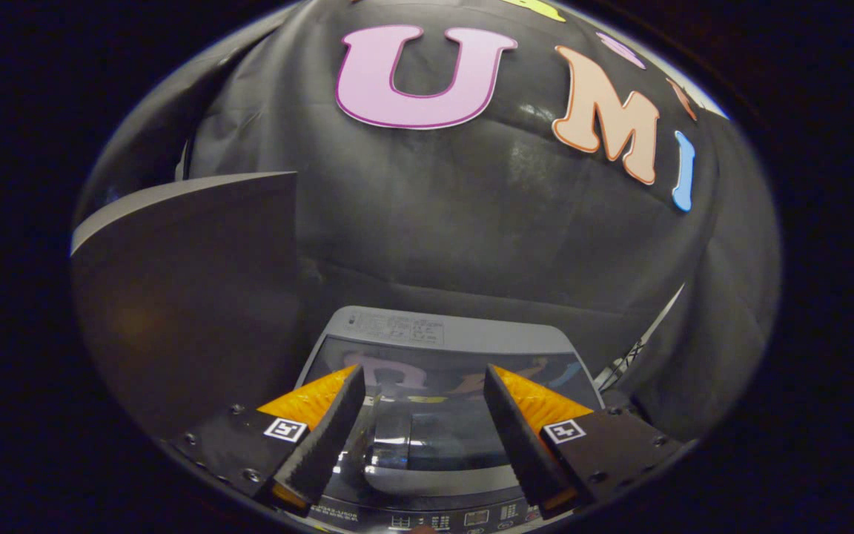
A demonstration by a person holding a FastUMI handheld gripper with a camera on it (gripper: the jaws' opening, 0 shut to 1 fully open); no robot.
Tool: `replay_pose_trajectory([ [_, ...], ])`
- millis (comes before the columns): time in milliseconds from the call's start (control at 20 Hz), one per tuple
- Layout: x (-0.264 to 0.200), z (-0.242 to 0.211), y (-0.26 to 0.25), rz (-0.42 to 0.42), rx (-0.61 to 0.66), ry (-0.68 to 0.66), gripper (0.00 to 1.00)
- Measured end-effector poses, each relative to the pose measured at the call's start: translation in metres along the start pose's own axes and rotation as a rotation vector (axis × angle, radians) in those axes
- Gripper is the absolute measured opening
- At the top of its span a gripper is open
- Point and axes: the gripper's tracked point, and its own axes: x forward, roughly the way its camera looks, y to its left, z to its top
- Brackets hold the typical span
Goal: Put the clothes into the washing machine and then close the washing machine lid.
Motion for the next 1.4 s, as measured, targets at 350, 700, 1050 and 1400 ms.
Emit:
replay_pose_trajectory([
  [350,-0.014,0.023,-0.009,-0.035,0.089,-0.133,1.0],
  [700,-0.061,0.032,-0.027,-0.079,0.133,-0.208,1.0],
  [1050,-0.097,0.032,-0.032,-0.093,0.108,-0.251,1.0],
  [1400,-0.139,0.03,-0.034,-0.08,0.033,-0.293,1.0],
])
